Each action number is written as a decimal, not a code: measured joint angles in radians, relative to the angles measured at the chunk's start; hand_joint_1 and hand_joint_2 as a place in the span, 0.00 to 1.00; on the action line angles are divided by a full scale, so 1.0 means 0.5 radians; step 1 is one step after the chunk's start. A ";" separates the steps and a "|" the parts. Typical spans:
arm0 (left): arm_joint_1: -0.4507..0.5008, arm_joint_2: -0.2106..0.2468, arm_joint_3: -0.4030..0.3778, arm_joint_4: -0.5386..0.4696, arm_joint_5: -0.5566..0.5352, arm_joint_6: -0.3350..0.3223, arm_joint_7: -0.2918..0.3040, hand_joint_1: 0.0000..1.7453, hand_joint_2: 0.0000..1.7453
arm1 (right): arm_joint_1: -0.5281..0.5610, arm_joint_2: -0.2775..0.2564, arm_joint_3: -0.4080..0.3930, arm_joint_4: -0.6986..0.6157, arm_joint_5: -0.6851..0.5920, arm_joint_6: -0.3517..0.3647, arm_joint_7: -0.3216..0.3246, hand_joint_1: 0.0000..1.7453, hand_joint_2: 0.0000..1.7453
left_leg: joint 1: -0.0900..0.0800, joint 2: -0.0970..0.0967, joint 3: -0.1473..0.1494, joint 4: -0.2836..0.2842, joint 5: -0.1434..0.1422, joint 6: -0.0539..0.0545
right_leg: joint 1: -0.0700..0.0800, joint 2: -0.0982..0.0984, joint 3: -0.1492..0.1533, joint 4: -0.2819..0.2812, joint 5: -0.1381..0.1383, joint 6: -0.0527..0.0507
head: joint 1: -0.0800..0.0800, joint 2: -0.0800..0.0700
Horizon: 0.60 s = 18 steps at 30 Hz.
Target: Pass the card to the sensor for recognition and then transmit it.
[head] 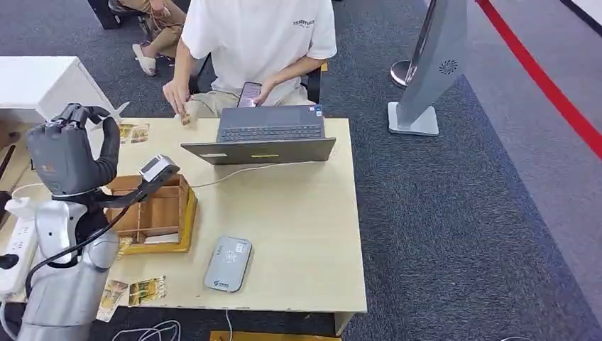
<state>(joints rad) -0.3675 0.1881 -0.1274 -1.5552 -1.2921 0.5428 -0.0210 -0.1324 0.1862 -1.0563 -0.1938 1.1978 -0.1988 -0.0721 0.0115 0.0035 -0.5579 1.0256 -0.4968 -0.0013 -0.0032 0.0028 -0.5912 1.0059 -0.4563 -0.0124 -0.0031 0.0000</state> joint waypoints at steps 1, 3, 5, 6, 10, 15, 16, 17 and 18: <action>0.000 -0.002 -0.002 -0.011 0.002 0.000 0.000 1.00 1.00 | 0.000 0.000 0.000 0.000 0.000 0.000 -0.001 0.00 1.00 | 0.000 0.000 0.000 0.000 0.000 0.000 | 0.000 0.000 0.000 0.000 0.000 0.000 | 0.000 0.000; 0.000 -0.006 -0.008 -0.027 0.003 0.000 0.000 1.00 1.00 | 0.001 0.000 0.000 0.000 0.000 0.000 -0.001 0.00 1.00 | 0.000 0.000 0.000 0.000 0.001 0.000 | 0.000 0.000 0.000 0.000 0.000 0.000 | 0.001 0.000; 0.002 -0.008 -0.009 -0.039 0.005 -0.001 0.000 1.00 1.00 | 0.001 0.000 0.000 0.000 0.000 0.000 -0.001 0.00 1.00 | 0.000 0.000 0.000 0.000 0.002 -0.001 | 0.000 0.000 0.000 0.001 0.000 0.000 | 0.001 0.000; 0.002 -0.009 -0.010 -0.042 0.005 -0.001 0.000 1.00 1.00 | 0.001 0.000 0.000 0.000 0.000 0.000 -0.001 0.00 1.00 | 0.000 0.000 0.000 0.000 0.002 -0.001 | 0.000 0.000 0.000 0.001 0.000 0.000 | 0.000 0.000; 0.003 -0.014 -0.010 -0.053 0.005 -0.001 0.000 1.00 1.00 | 0.001 0.000 -0.001 0.000 0.000 0.000 0.000 0.00 1.00 | 0.000 0.000 0.000 0.000 0.002 -0.001 | 0.000 0.000 0.000 0.001 0.000 0.000 | 0.000 0.000; 0.003 -0.017 -0.010 -0.057 0.005 -0.001 0.000 1.00 1.00 | 0.001 0.000 -0.001 0.000 0.000 0.000 0.000 0.00 1.00 | 0.000 0.000 0.000 0.000 0.002 -0.001 | 0.000 0.000 0.000 0.001 0.000 0.000 | 0.001 0.000; 0.003 -0.017 -0.010 -0.057 0.005 -0.001 0.000 1.00 1.00 | 0.001 0.000 -0.001 0.000 0.000 0.000 0.000 0.00 1.00 | 0.000 0.000 0.000 0.000 0.002 -0.001 | 0.000 0.000 0.000 0.001 0.000 0.000 | 0.000 0.000; 0.003 -0.017 -0.010 -0.057 0.005 -0.001 0.000 1.00 1.00 | 0.001 0.000 -0.001 0.000 0.000 0.000 0.000 0.00 1.00 | 0.000 0.000 0.000 0.000 0.002 -0.001 | 0.000 0.000 0.000 0.001 0.000 0.000 | 0.000 0.000; 0.003 -0.017 -0.010 -0.057 0.005 -0.001 0.000 1.00 1.00 | 0.001 0.000 -0.001 0.000 0.000 0.000 0.000 0.00 1.00 | 0.000 0.000 0.000 0.000 0.002 -0.001 | 0.000 0.000 0.000 0.001 0.000 0.000 | 0.000 0.000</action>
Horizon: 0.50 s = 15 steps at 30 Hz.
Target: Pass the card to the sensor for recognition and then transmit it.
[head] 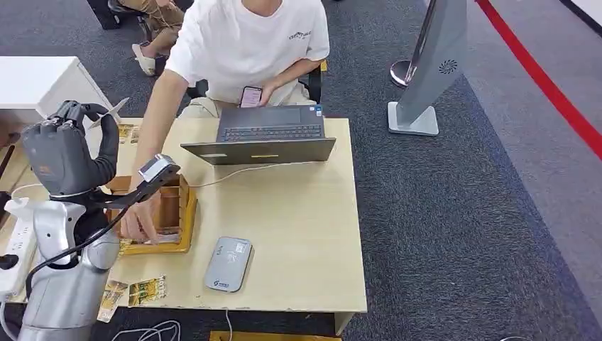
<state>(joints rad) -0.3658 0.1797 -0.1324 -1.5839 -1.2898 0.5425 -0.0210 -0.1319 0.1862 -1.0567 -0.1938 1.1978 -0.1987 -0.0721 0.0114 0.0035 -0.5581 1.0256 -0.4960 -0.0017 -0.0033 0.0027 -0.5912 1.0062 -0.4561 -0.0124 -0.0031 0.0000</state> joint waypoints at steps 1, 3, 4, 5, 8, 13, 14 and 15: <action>0.000 0.000 0.000 0.000 0.001 0.000 0.000 1.00 1.00 | 0.000 0.000 -0.001 0.000 0.000 0.000 0.000 0.00 1.00 | 0.000 0.000 0.000 0.000 0.000 0.000 | 0.000 0.000 0.000 0.000 0.000 0.000 | 0.000 0.000; 0.023 -0.002 -0.013 -0.020 0.035 0.002 -0.050 1.00 1.00 | 0.000 0.000 -0.002 0.000 -0.008 -0.003 -0.001 0.00 1.00 | 0.000 0.001 0.001 0.000 0.000 0.000 | 0.000 0.001 0.000 0.000 0.000 0.000 | 0.000 0.000; 0.059 -0.005 -0.033 -0.054 0.044 0.001 -0.073 1.00 1.00 | 0.001 0.000 -0.003 0.000 -0.013 -0.008 -0.004 0.00 1.00 | 0.000 0.002 0.001 0.000 -0.001 0.000 | 0.000 0.002 0.000 0.000 0.000 0.000 | -0.001 0.000; 0.104 -0.012 -0.060 -0.087 0.045 -0.001 -0.091 1.00 1.00 | 0.006 0.000 -0.005 0.000 -0.017 -0.007 -0.008 0.00 1.00 | 0.000 0.001 0.001 0.000 -0.002 0.001 | 0.000 0.002 0.000 0.000 0.000 0.000 | -0.004 0.000; 0.280 -0.031 -0.203 -0.181 0.050 -0.029 -0.101 1.00 1.00 | 0.019 -0.002 -0.018 0.000 -0.044 0.002 -0.030 0.00 1.00 | 0.000 0.001 0.000 0.000 -0.004 0.003 | 0.000 0.002 0.000 0.000 -0.002 0.002 | -0.002 0.000; 0.561 -0.047 -0.412 -0.202 0.152 -0.027 -0.047 1.00 1.00 | 0.044 -0.004 -0.050 -0.001 -0.077 -0.001 -0.050 0.00 1.00 | -0.001 0.003 -0.001 0.000 -0.008 0.005 | -0.001 0.003 -0.001 -0.002 -0.005 0.005 | -0.001 0.000; 0.593 -0.050 -0.429 -0.187 0.176 -0.026 -0.044 1.00 1.00 | 0.045 -0.004 -0.052 -0.001 -0.078 -0.002 -0.051 0.00 1.00 | -0.001 0.003 -0.001 0.000 -0.008 0.006 | -0.001 0.002 -0.001 -0.002 -0.005 0.006 | 0.000 0.000; 0.614 -0.051 -0.442 -0.163 0.205 -0.032 -0.043 1.00 1.00 | 0.046 -0.004 -0.052 0.000 -0.078 -0.002 -0.052 0.00 1.00 | -0.001 0.003 -0.001 0.000 -0.009 0.006 | -0.001 0.002 0.000 -0.002 -0.005 0.006 | -0.001 0.000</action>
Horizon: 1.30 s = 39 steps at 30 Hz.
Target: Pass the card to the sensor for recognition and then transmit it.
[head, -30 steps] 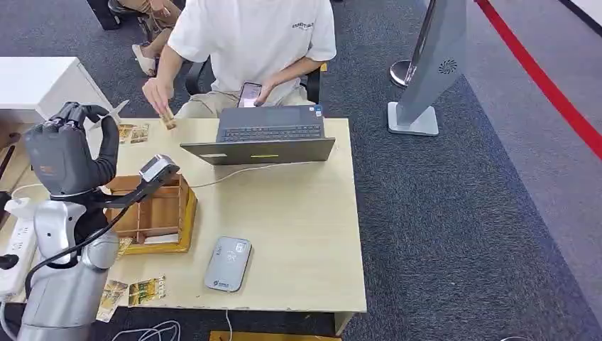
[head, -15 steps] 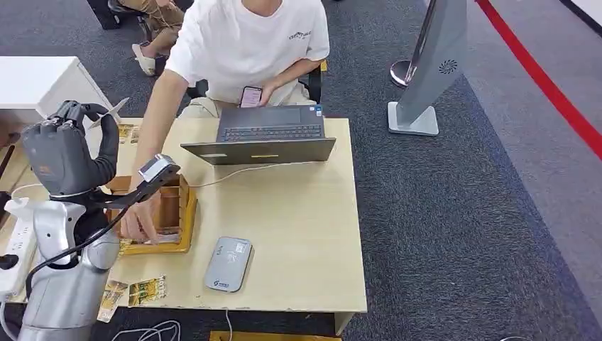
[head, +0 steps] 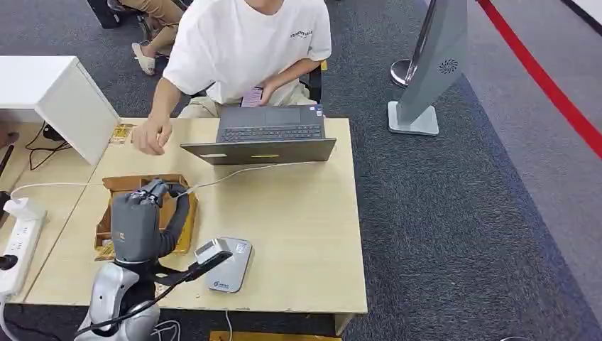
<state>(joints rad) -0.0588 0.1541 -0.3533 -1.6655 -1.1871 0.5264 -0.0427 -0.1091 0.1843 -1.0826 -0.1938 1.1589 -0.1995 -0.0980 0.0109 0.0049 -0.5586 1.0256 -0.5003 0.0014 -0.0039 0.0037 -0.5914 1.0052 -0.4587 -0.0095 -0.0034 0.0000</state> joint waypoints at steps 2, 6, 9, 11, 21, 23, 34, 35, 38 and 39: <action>0.062 -0.028 -0.036 0.140 0.065 0.015 -0.035 1.00 1.00 | -0.001 0.000 0.000 -0.001 0.005 0.001 0.001 0.00 1.00 | 0.000 0.000 0.002 0.000 0.000 0.000 | 0.000 0.000 0.001 0.000 0.000 0.000 | -0.002 0.000; 0.148 -0.095 -0.087 0.395 0.082 0.083 -0.095 1.00 1.00 | -0.001 0.000 0.000 -0.001 0.008 0.001 0.002 0.00 1.00 | 0.000 0.000 0.000 0.000 0.000 0.000 | 0.000 0.000 0.000 0.000 0.000 0.000 | -0.003 0.000; 0.154 -0.124 -0.111 0.494 0.085 0.081 -0.095 1.00 1.00 | -0.002 0.000 0.000 -0.001 0.012 0.002 0.002 0.00 1.00 | 0.000 0.000 0.000 0.000 0.000 0.000 | 0.000 -0.001 0.001 0.000 0.000 0.000 | -0.002 0.000; 0.155 -0.131 -0.115 0.530 0.091 0.076 -0.094 1.00 1.00 | -0.002 0.000 0.000 -0.001 0.014 0.002 0.002 0.00 1.00 | 0.000 0.000 0.000 0.000 0.000 0.000 | 0.000 -0.001 0.001 0.000 0.000 0.000 | -0.002 0.000; 0.155 -0.150 -0.121 0.668 0.100 0.039 -0.067 1.00 1.00 | -0.004 0.000 0.000 -0.001 0.030 0.002 0.006 0.00 1.00 | 0.000 -0.001 0.000 0.000 0.000 0.000 | 0.000 -0.001 0.001 0.000 0.000 0.000 | -0.002 0.000; 0.155 -0.153 -0.121 0.690 0.100 0.037 -0.063 1.00 1.00 | -0.004 0.000 0.000 -0.001 0.031 0.002 0.008 0.00 1.00 | 0.000 -0.001 0.000 0.000 0.000 0.000 | 0.000 -0.001 0.001 0.000 0.000 0.000 | -0.002 0.000; 0.141 -0.165 -0.121 0.818 0.123 -0.032 -0.043 1.00 1.00 | -0.006 -0.001 0.000 -0.001 0.035 0.005 0.011 0.00 1.00 | 0.000 -0.001 0.001 0.000 0.000 0.000 | 0.000 -0.001 0.001 0.000 0.000 0.000 | -0.002 0.000; 0.141 -0.166 -0.121 0.822 0.121 -0.035 -0.043 1.00 1.00 | -0.006 -0.001 0.000 -0.001 0.035 0.005 0.011 0.00 1.00 | 0.000 0.000 0.001 0.000 0.000 0.000 | 0.000 -0.001 0.001 0.000 0.000 0.000 | -0.002 0.000; 0.136 -0.164 -0.121 0.813 0.095 -0.006 -0.043 1.00 1.00 | -0.007 -0.001 0.000 -0.001 0.040 0.007 0.015 0.00 1.00 | 0.000 -0.001 0.001 0.000 0.000 0.000 | 0.000 -0.001 0.001 0.000 0.000 0.000 | -0.002 0.000; 0.138 -0.160 -0.121 0.793 0.079 0.015 -0.046 1.00 1.00 | -0.007 -0.001 0.001 -0.001 0.043 0.007 0.016 0.00 1.00 | 0.000 -0.001 0.001 0.000 0.000 0.000 | 0.000 -0.001 0.001 0.000 0.001 0.000 | -0.002 0.000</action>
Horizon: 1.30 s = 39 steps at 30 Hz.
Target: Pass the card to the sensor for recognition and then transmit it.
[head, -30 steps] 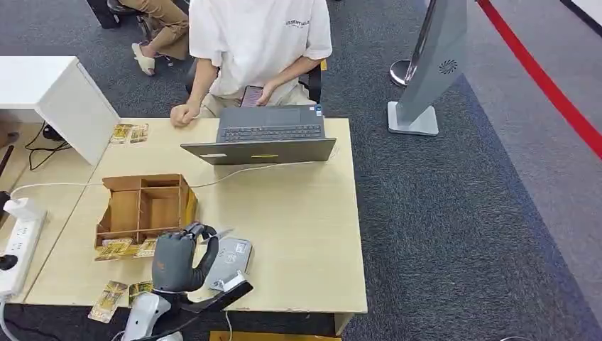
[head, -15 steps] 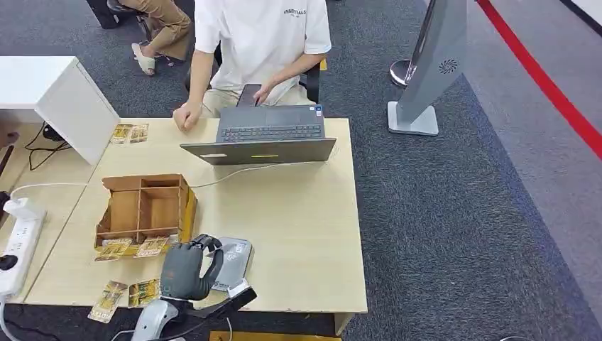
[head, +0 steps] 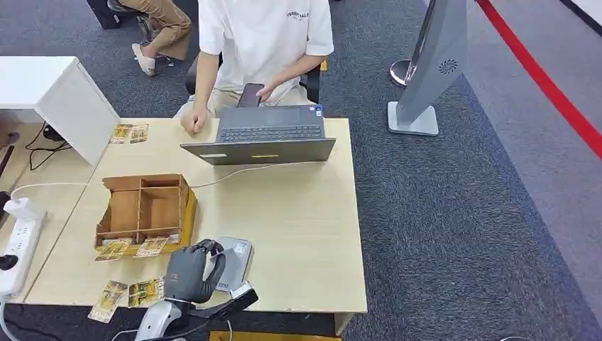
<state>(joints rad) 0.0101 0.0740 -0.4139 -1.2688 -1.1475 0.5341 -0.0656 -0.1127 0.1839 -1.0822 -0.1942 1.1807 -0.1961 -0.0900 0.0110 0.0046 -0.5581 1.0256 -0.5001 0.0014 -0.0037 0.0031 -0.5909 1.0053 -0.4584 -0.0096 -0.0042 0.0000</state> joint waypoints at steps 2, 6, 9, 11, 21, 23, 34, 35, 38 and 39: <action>0.004 0.011 0.018 -0.122 -0.030 0.100 -0.018 1.00 1.00 | 0.001 0.000 0.002 0.000 0.005 -0.002 0.006 0.00 1.00 | 0.000 0.000 -0.001 0.000 0.001 0.000 | 0.000 0.000 -0.001 0.000 0.000 0.000 | 0.001 0.000; -0.071 0.044 0.088 -0.451 -0.088 0.206 -0.037 1.00 1.00 | -0.001 0.000 0.011 0.000 0.023 -0.005 0.011 0.00 1.00 | 0.000 -0.003 -0.001 0.000 0.002 0.000 | 0.000 -0.003 0.000 0.000 0.000 0.000 | 0.002 0.000; -0.199 0.080 0.149 -0.656 -0.114 0.104 -0.021 1.00 1.00 | -0.001 0.000 0.014 0.000 0.027 -0.002 0.012 0.00 1.00 | 0.000 -0.004 -0.001 0.000 0.003 -0.001 | 0.000 -0.004 0.000 0.001 0.001 0.000 | 0.000 0.000; -0.338 0.109 0.202 -0.736 -0.153 0.013 0.009 1.00 1.00 | -0.003 0.000 0.018 0.000 0.029 0.013 0.011 0.00 1.00 | 0.000 -0.006 -0.002 0.000 0.006 -0.001 | 0.000 -0.006 0.001 0.001 0.001 0.000 | 0.001 0.000; -1.117 0.281 0.370 -0.380 -0.433 -0.346 0.205 1.00 1.00 | -0.036 0.002 0.031 0.000 0.046 0.021 0.050 0.00 1.00 | 0.000 -0.006 -0.002 0.000 0.014 -0.005 | 0.000 -0.005 0.000 0.002 0.009 -0.004 | 0.002 0.000; -1.230 0.292 0.371 -0.244 -0.463 -0.367 0.217 1.00 1.00 | -0.043 0.002 0.037 0.000 0.045 0.023 0.052 0.00 1.00 | 0.000 -0.006 -0.001 0.000 0.014 -0.005 | 0.000 -0.005 -0.001 0.002 0.009 -0.003 | 0.002 0.000; -1.375 0.244 0.362 0.028 -0.458 -0.379 0.240 0.00 1.00 | -0.053 0.007 0.042 0.001 0.028 0.021 0.062 0.00 1.00 | 0.000 -0.005 -0.006 0.001 0.013 -0.004 | 0.000 -0.002 -0.005 0.001 0.009 -0.003 | 0.004 0.000; -1.369 0.239 0.359 0.028 -0.436 -0.370 0.233 0.00 1.00 | -0.053 0.008 0.042 0.001 0.027 0.021 0.066 0.00 1.00 | 0.000 -0.004 -0.006 0.001 0.013 -0.004 | 0.000 -0.002 -0.005 0.001 0.009 -0.003 | 0.003 0.000; -1.348 0.224 0.345 0.017 -0.400 -0.357 0.227 0.00 1.00 | -0.052 0.008 0.042 0.001 0.023 0.034 0.060 0.00 1.00 | 0.000 -0.004 -0.006 0.001 0.013 -0.004 | 0.000 -0.002 -0.006 0.001 0.009 -0.003 | 0.003 0.000; -1.340 0.220 0.341 0.002 -0.391 -0.352 0.227 0.00 1.00 | -0.051 0.008 0.042 0.001 0.024 0.043 0.051 0.00 1.00 | 0.000 -0.004 -0.006 0.001 0.013 -0.004 | 0.000 -0.002 -0.006 0.001 0.009 -0.003 | 0.003 0.000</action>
<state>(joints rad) -0.6597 0.1839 -0.2434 -1.2677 -1.3432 0.3582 0.0481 -0.1382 0.1877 -1.0613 -0.1938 1.1925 -0.1747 -0.0644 0.0110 0.0025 -0.5611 1.0260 -0.4938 -0.0005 -0.0037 0.0021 -0.5937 1.0060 -0.4542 -0.0112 -0.0027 0.0000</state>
